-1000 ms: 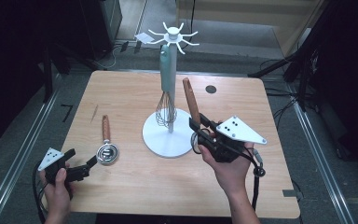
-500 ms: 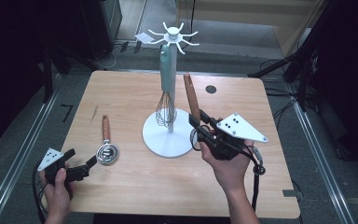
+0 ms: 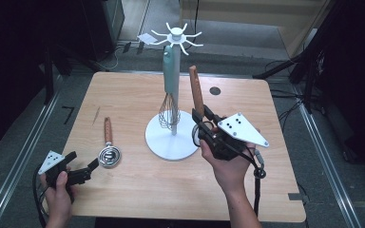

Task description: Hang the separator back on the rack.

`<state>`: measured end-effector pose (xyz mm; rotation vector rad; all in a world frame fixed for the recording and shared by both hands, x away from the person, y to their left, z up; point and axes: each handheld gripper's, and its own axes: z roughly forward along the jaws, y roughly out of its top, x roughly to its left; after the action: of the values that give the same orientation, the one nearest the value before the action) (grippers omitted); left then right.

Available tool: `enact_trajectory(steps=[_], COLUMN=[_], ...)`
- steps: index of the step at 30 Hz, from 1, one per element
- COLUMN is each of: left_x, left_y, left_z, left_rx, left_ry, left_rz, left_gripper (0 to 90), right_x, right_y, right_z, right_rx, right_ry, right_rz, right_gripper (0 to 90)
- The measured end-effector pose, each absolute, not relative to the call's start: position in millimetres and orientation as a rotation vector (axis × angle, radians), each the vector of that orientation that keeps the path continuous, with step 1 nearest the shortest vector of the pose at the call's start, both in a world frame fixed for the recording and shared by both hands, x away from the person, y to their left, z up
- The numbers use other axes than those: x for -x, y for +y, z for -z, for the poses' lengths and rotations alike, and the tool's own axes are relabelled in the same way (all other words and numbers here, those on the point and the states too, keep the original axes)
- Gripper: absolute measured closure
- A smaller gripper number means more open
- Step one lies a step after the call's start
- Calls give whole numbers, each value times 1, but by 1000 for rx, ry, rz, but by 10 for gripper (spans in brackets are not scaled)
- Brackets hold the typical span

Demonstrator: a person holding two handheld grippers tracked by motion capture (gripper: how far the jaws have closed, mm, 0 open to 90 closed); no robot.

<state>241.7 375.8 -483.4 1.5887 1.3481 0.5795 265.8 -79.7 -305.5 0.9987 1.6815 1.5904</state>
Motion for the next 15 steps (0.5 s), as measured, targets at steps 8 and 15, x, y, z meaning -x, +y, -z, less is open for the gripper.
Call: enact_trajectory(steps=[8, 15], left_x=[-242, -242], left_y=[376, 376], left_z=[483, 483], left_rx=[-1589, -1588], left_ry=[1349, 1349], left_rz=[-580, -580], left_gripper=[0, 0], right_x=[-265, -265], right_y=[-74, -72], right_z=[301, 296], right_rx=[-983, -976], right_ry=[1663, 1643], right_rz=[-1598, -1602], right_gripper=[711, 711])
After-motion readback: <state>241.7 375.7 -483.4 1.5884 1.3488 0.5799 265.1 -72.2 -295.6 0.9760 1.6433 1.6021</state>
